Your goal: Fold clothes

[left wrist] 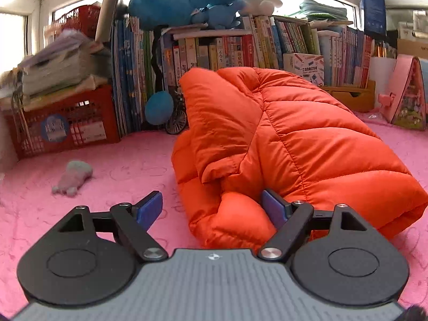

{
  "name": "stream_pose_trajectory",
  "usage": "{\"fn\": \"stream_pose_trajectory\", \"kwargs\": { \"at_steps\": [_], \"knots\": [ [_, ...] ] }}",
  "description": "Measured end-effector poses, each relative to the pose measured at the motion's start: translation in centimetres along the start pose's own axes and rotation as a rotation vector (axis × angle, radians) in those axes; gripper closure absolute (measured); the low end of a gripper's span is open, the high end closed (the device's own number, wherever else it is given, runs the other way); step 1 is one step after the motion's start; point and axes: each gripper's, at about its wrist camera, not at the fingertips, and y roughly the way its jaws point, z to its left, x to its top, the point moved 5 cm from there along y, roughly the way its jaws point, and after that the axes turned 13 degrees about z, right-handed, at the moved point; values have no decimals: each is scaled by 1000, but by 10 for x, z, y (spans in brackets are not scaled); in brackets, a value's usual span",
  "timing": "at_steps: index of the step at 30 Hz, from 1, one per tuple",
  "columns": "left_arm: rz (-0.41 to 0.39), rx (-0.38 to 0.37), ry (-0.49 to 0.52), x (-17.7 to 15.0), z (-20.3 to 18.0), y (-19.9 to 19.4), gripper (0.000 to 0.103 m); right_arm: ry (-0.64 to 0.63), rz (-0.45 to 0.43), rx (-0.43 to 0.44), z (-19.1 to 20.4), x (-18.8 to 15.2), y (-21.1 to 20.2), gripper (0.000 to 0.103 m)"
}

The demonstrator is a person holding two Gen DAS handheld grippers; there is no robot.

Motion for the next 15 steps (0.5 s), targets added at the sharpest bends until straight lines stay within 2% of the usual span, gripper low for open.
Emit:
{"fn": "stream_pose_trajectory", "kwargs": {
  "at_steps": [1,3,5,7,14,15],
  "knots": [
    [16,-14,-22,1,3,2,13,-25,6,-12,7,10,13,1],
    [53,-59,-86,1,14,9,8,-75,18,-35,21,31,38,1],
    [94,-113,-157,-1,25,17,1,-125,30,-58,35,51,63,6],
    [127,-178,-227,-3,36,25,1,-176,42,-81,49,71,88,14],
    [122,-176,-250,-4,37,23,1,-351,85,-163,97,143,176,14],
    [121,-183,-258,-4,38,23,1,-350,131,-178,93,139,189,13]
  ]
}}
